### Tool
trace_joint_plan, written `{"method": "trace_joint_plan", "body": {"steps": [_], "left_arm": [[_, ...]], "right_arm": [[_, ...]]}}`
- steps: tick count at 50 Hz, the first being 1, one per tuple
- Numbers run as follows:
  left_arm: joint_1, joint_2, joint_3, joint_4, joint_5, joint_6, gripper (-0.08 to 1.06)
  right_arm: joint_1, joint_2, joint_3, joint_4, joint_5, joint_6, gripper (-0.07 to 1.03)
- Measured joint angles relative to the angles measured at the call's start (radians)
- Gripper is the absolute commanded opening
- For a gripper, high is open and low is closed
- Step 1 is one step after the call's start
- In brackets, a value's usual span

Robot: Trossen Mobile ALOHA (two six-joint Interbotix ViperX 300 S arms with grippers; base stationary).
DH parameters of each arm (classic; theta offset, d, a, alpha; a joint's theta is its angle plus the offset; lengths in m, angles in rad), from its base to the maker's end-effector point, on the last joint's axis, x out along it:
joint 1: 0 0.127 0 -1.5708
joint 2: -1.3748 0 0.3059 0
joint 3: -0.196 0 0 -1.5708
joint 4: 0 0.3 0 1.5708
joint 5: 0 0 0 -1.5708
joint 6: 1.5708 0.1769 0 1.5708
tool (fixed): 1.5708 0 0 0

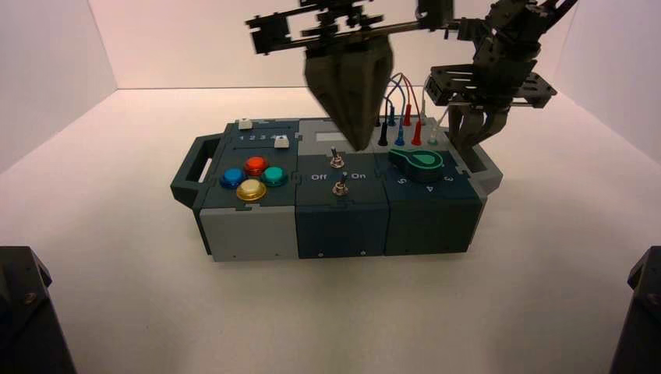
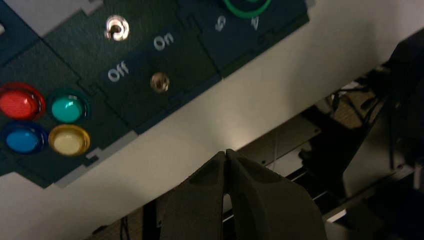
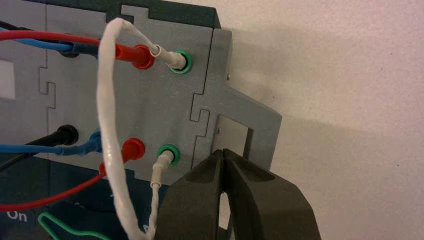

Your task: Flip the bottom switch off with the left gripper.

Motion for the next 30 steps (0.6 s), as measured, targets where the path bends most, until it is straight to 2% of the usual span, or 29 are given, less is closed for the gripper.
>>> {"method": "trace_joint_plan", "body": {"steps": [18,30], "left_arm": [[-0.002,0.055,-0.028,-0.002,0.0,-0.043,-0.03],[-0.002,0.1,-0.028,-0.002,0.002,-0.052,-0.03]], "right_arm": [[-0.002,0.005,-0.003,-0.002,0.005,0.0,-0.02],[0.0,0.005,-0.005,-0.002,0.005,0.0,-0.02]]}}
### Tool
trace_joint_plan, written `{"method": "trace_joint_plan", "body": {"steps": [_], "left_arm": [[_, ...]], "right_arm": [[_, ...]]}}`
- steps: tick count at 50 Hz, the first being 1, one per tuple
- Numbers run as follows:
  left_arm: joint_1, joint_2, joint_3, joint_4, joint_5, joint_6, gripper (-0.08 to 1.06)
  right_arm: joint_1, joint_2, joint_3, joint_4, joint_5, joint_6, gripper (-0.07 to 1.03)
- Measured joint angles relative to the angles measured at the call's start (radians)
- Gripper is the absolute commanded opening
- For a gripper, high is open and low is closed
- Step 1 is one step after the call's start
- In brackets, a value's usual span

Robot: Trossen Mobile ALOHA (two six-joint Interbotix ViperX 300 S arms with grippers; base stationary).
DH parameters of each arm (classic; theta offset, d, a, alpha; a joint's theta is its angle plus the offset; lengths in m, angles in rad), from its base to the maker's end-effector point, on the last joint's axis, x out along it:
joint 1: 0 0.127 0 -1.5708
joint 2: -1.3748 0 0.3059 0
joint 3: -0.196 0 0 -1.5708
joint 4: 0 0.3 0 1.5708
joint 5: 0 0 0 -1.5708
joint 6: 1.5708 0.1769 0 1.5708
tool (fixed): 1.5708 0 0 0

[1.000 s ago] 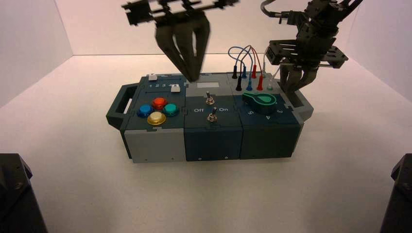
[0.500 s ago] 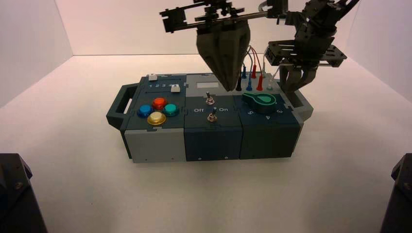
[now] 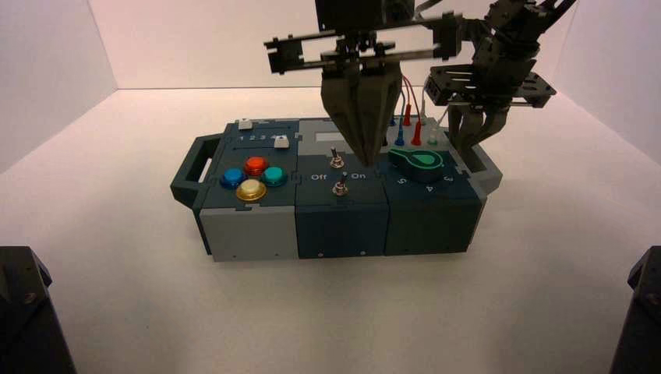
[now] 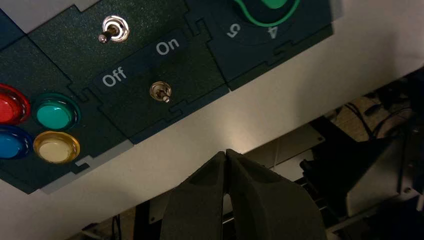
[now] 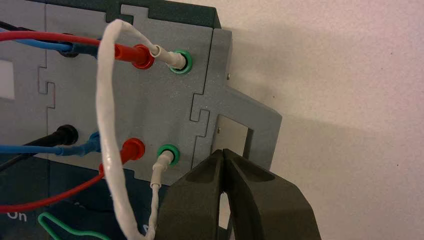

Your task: Flip the bottom switch off with the left gripper.

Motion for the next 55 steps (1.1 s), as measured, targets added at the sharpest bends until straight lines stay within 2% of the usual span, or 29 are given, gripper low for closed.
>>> {"method": "trace_joint_plan", "body": {"steps": [38,55], "left_arm": [[-0.002,0.127,-0.054,0.012,-0.011,0.005,-0.03],[0.035,0.13,-0.054,0.014,-0.041,0.005,-0.03]], "right_arm": [[0.003,0.0,-0.002,0.0,0.0,0.0,-0.02],[0.003,0.002,-0.003,0.0,0.0,0.0,-0.02]]}}
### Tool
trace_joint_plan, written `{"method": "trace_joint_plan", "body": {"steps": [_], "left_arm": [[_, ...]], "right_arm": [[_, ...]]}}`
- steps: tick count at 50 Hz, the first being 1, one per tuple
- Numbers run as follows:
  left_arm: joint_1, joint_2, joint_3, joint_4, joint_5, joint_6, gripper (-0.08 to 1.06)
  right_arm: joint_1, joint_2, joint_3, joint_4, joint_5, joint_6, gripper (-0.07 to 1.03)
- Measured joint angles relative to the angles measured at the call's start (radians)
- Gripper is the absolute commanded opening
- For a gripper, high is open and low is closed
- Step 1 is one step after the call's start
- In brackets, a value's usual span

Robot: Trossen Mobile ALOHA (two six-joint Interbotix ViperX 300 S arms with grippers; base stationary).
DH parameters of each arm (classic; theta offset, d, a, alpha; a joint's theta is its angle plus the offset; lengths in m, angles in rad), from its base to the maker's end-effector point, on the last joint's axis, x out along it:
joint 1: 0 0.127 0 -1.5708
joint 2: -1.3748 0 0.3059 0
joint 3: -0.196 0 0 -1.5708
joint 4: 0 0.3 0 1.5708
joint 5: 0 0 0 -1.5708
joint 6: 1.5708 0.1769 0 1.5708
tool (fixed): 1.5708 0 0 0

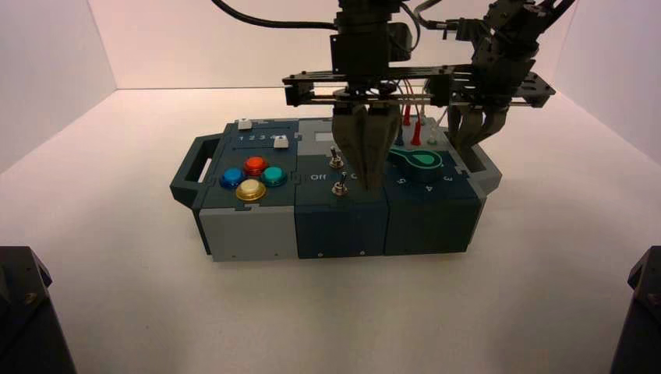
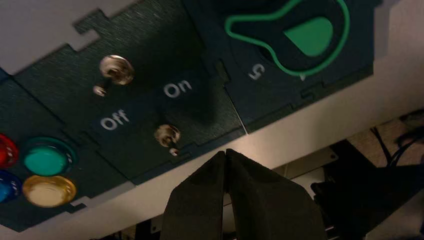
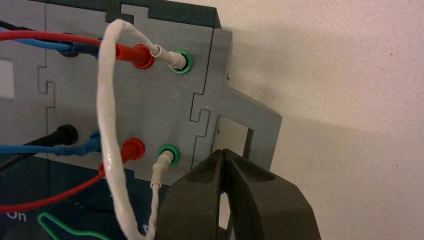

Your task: Flip the bottom switch off with the left gripper.

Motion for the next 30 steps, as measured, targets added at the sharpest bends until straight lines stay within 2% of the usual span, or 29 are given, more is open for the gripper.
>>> {"method": "trace_joint_plan", "body": {"steps": [30], "left_arm": [[0.018,0.015,0.011,-0.003,-0.031,-0.009,-0.03]], "right_arm": [[0.0,0.0,0.0,0.0,0.0,0.0,-0.02]]}}
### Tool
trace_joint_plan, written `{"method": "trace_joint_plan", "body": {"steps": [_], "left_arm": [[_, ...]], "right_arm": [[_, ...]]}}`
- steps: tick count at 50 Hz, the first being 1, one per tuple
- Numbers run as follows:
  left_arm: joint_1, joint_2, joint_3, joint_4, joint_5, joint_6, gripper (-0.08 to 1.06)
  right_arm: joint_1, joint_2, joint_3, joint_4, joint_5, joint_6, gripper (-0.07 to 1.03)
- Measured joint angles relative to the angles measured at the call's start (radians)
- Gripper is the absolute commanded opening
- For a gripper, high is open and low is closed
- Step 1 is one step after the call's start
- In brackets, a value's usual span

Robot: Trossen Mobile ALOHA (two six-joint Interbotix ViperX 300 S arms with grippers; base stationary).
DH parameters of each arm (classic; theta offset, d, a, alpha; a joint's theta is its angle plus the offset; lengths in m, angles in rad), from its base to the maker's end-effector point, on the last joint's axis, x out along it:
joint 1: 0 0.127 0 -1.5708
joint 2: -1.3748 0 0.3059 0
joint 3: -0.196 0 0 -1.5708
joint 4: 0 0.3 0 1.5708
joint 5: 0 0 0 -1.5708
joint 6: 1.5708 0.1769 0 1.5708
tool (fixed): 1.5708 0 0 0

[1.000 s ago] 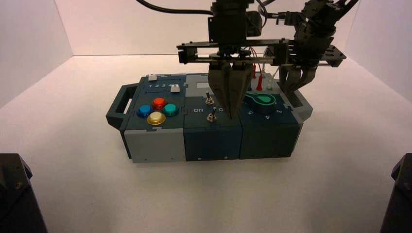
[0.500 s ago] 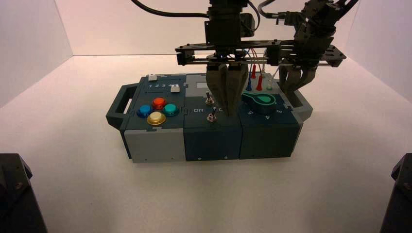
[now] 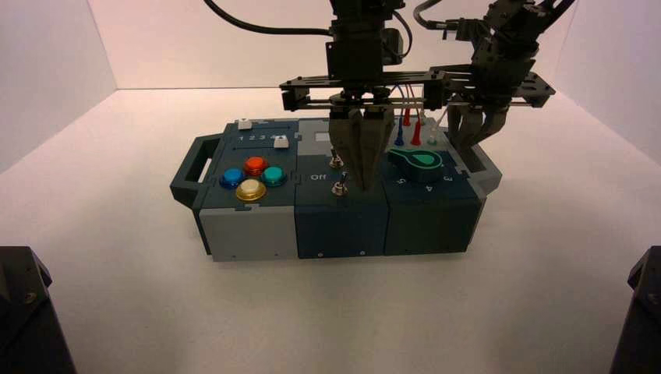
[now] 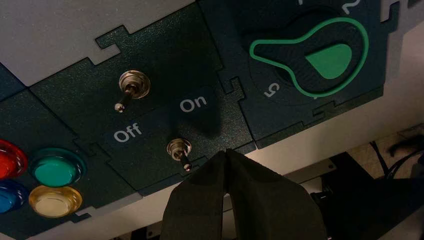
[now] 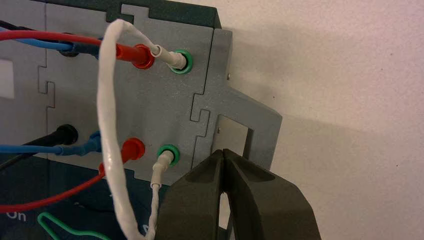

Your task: Flip the bottom switch off with the left gripper.

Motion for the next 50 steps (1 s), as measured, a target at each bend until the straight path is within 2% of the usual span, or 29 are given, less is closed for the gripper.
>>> {"method": "trace_joint_plan", "body": {"steps": [50], "left_arm": [[0.054,-0.003,0.044,-0.006,-0.028,0.009,-0.03]], "right_arm": [[0.006,0.008,-0.008,-0.005,0.008,0.0,-0.02]]}}
